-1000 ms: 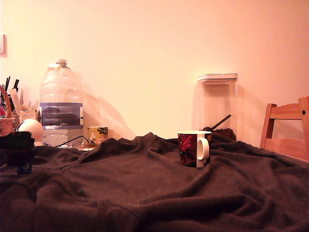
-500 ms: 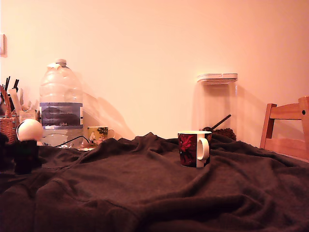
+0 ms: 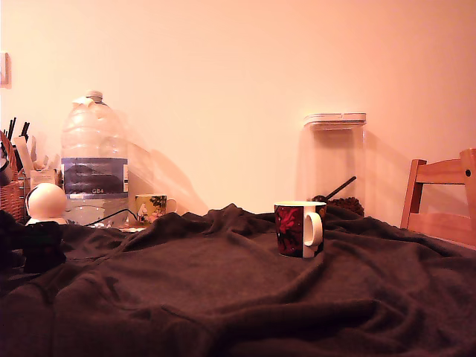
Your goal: Pick up the coffee capsules from the table one by one and drop them inside the nearest coffee cup
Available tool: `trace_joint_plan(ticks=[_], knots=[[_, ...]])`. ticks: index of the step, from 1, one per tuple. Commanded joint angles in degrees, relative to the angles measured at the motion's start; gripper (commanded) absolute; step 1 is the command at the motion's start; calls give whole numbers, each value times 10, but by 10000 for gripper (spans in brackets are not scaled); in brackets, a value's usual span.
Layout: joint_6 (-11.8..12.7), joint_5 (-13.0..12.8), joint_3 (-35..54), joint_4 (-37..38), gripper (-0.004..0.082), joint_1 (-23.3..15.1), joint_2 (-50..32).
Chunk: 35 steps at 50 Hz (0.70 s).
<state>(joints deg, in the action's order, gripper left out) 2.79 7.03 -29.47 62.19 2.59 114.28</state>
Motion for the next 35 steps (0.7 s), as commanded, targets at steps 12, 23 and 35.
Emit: trace_joint_plan(ticks=[12,23,35], knots=[[-3,16,-7,5,175,-2,13],[-3,16,-7,-2,88,-2,13],[2,26,-6,5,90,-2,11]])
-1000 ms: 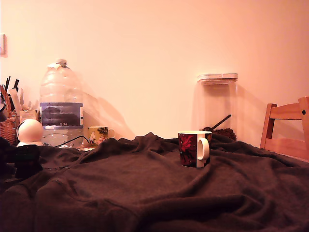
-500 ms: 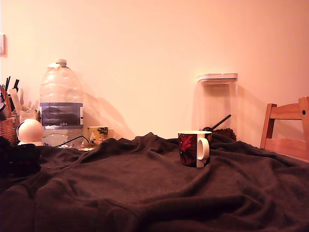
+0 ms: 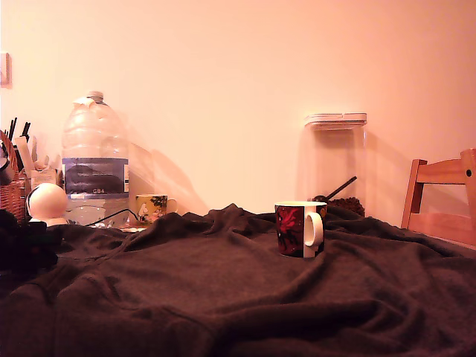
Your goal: Pick up the coffee capsules from the table one by one and drop them inside the nearest coffee cup
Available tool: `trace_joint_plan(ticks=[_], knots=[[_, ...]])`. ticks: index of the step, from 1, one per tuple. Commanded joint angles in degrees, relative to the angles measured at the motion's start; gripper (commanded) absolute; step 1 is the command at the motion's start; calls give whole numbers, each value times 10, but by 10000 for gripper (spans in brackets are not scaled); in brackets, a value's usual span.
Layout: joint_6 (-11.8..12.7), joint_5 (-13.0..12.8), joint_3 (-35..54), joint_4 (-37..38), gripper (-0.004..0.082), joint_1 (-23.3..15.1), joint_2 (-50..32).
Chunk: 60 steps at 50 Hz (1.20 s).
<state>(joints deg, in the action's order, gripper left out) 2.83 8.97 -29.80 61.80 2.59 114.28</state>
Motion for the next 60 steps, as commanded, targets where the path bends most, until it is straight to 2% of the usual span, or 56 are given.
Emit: trace_joint_plan(ticks=[1,6,7,10,11,14,19,30,32,34,39,45,60], knots=[[2,12,-3,9,90,-2,11],[1,32,-2,8,89,3,4],[1,47,-2,8,90,4,3],[0,65,-1,8,89,6,-4],[-10,71,-1,7,90,7,-6],[-20,84,1,2,89,11,-17],[-30,102,2,-14,89,19,-38],[-34,134,3,-56,90,44,-102],[-42,142,3,-70,89,50,-115],[-43,143,3,-85,89,57,-130],[-71,148,3,-131,89,76,-167],[-88,148,3,-182,90,97,-212],[-94,153,3,-270,90,141,-308]])
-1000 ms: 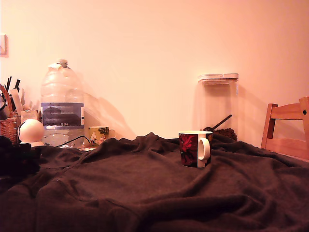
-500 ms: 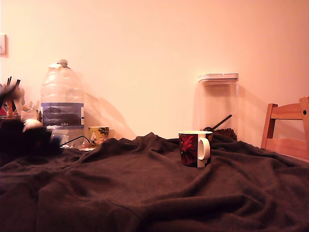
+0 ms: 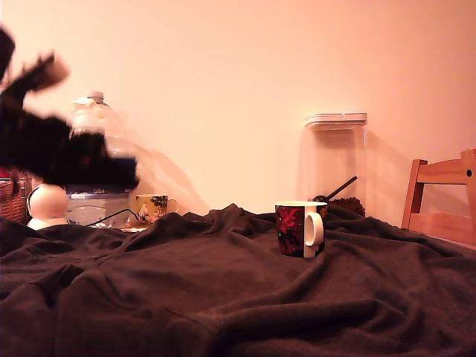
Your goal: Pick up the coffee capsules from the table one by one and drop them inside the nearest coffee cup
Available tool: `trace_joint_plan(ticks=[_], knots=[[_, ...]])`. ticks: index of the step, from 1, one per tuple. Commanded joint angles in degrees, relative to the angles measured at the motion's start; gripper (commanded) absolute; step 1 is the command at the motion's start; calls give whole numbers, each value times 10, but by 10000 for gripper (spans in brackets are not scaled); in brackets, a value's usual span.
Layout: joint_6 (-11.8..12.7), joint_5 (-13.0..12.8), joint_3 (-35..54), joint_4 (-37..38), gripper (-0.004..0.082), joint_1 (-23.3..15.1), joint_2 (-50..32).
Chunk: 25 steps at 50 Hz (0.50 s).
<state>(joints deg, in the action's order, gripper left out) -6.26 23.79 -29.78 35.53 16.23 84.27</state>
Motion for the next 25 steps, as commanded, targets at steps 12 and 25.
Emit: trace_joint_plan(ticks=[12,25], knots=[[-3,15,3,-49,90,37,-30],[-2,29,3,-53,89,66,-30]])
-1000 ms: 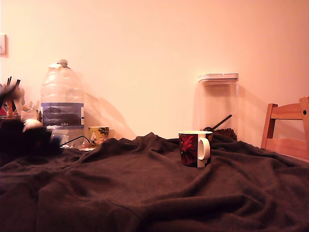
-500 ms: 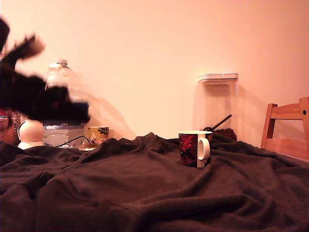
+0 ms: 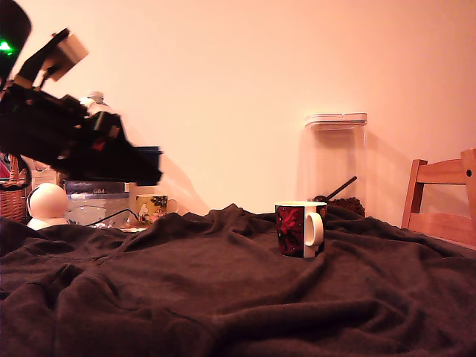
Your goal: Pick up the coffee capsules from the table one by one and drop them inside the nearest coffee cup
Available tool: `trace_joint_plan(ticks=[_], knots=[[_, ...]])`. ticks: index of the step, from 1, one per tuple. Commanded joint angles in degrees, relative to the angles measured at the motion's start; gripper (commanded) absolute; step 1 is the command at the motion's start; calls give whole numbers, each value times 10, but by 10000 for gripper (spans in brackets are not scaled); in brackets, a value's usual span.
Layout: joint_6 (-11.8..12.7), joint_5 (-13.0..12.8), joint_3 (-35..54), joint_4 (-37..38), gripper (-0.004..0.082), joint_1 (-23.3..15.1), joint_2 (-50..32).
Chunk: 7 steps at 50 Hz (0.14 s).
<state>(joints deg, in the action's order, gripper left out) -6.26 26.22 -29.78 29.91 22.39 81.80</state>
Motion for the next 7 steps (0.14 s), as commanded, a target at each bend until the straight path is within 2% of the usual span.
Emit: trace_joint_plan(ticks=[1,7], knots=[[-2,5,3,3,89,7,-5],[-2,5,3,2,89,16,-5]])
